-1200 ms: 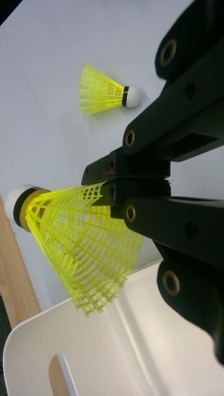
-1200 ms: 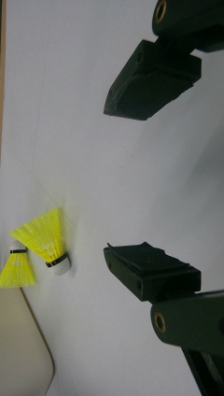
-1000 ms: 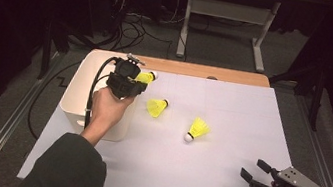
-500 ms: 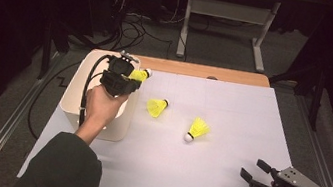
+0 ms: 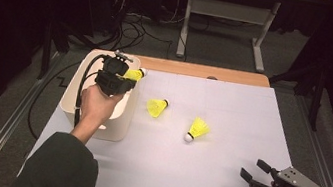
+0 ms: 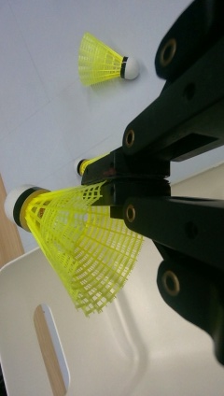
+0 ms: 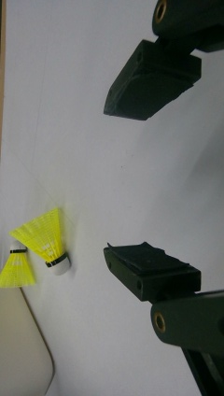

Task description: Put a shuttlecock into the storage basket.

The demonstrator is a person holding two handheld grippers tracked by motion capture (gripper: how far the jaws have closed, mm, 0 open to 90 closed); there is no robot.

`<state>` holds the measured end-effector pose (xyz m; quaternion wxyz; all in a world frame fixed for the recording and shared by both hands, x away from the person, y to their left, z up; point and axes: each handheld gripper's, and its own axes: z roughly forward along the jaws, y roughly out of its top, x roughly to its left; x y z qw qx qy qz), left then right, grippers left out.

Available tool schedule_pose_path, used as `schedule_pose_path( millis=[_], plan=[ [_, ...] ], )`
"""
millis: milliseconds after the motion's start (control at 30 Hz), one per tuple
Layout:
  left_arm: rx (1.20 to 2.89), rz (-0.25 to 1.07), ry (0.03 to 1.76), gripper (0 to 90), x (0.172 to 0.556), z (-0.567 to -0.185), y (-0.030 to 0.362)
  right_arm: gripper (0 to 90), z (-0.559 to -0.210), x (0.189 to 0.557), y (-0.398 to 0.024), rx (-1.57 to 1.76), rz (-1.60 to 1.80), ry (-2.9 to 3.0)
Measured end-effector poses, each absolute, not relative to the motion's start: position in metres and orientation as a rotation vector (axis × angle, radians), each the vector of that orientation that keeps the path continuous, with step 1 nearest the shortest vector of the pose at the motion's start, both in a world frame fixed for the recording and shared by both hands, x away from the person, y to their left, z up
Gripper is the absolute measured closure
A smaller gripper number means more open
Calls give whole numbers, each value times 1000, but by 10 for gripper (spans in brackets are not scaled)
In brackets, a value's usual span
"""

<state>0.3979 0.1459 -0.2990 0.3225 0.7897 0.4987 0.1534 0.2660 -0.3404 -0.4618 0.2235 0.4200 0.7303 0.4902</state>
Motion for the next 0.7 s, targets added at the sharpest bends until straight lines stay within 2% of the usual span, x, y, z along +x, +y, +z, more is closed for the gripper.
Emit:
schedule_pose_path(
  millis=[700],
  plan=[
    [2060,406,1344,884,402,-306,161,274,-462,266,-340,1160,1352,2015]
  ],
)
